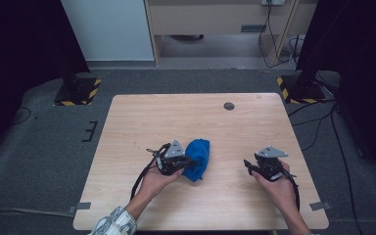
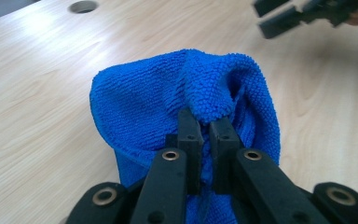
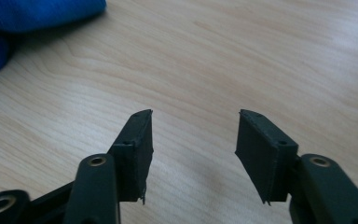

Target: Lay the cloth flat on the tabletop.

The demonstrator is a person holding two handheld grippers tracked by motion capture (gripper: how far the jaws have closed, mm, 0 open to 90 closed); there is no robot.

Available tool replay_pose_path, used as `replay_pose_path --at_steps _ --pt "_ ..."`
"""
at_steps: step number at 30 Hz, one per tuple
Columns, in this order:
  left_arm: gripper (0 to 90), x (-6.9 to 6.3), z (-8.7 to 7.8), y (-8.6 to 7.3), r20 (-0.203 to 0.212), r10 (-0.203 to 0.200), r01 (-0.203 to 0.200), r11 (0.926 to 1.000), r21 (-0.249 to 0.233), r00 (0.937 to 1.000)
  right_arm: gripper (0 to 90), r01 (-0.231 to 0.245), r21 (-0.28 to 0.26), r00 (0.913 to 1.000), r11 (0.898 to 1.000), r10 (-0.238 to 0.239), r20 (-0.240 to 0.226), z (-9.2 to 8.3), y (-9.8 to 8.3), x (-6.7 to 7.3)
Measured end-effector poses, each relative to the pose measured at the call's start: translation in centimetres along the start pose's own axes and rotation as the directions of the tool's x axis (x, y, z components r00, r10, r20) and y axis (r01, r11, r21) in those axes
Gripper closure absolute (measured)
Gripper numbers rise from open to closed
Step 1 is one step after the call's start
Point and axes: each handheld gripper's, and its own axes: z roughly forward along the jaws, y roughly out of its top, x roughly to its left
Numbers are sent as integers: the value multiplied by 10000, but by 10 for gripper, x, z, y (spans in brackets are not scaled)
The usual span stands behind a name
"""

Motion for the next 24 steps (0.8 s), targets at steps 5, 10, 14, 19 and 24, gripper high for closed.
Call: replay_pose_path --at_steps 5,10,14,19,24 --pt "854 -15 3 4 478 399 -386 9989 -282 9981 570 123 -244 9997 9996 -127 -185 0 9 2" --pt "845 -23 6 3 658 779 -768 9968 -201 9948 619 407 -436 9982 9982 -425 -424 10 26 10" --pt "651 -18 18 -12 117 568 -573 9974 439 9983 615 804 -135 9942 9967 -811 -703 37 39 23" --pt "451 -17 18 -23 -235 413 -398 9974 608 9989 592 1166 127 9887 9931 -1148 -964 51 44 35" --pt "279 -18 15 -28 -365 297 -277 9981 542 9989 601 1112 -48 9858 9938 -1109 -1262 56 50 38"
